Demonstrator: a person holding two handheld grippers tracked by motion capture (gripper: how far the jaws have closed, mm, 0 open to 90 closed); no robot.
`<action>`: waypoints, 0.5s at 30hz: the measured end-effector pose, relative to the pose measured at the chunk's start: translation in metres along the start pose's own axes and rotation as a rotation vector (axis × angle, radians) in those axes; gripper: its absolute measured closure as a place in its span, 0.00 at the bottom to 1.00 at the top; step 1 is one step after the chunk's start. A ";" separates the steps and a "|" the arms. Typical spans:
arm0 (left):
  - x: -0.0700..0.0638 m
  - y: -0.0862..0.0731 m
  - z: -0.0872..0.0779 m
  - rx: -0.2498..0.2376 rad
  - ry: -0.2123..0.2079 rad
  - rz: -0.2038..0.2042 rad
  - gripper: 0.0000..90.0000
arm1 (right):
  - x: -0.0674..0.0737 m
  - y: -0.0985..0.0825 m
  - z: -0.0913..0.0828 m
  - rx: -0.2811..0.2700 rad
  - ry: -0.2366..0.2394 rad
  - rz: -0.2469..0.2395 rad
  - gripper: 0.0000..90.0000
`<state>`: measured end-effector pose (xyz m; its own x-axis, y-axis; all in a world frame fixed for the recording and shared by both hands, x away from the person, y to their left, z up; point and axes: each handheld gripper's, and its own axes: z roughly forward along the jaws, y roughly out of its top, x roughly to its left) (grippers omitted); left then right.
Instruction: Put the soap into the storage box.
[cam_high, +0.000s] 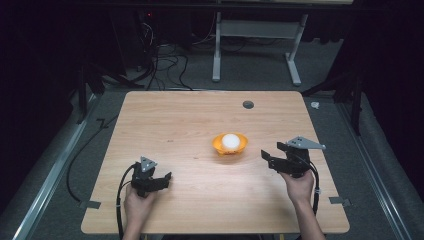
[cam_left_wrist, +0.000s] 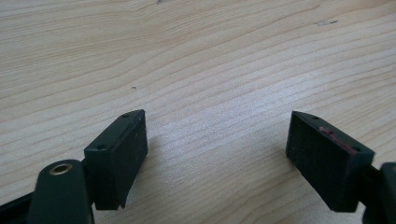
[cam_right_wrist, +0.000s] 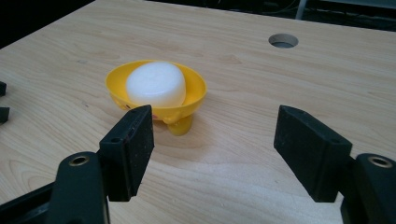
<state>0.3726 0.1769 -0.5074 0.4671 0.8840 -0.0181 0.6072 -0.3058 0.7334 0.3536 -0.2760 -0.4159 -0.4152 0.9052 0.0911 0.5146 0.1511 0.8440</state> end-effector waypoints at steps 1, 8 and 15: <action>0.000 0.000 0.000 0.000 0.000 0.000 0.23 | 0.000 -0.001 -0.001 0.000 0.000 0.001 0.33; -0.001 0.000 0.000 -0.001 -0.001 0.003 0.23 | 0.003 -0.011 -0.002 0.007 0.011 -0.016 0.33; -0.001 0.000 0.000 -0.001 0.000 0.003 0.23 | 0.002 -0.027 0.002 0.006 0.034 0.006 0.33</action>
<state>0.3721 0.1761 -0.5076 0.4692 0.8830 -0.0155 0.6047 -0.3084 0.7344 0.3406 -0.2775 -0.4393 -0.4372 0.8922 0.1136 0.5212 0.1484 0.8404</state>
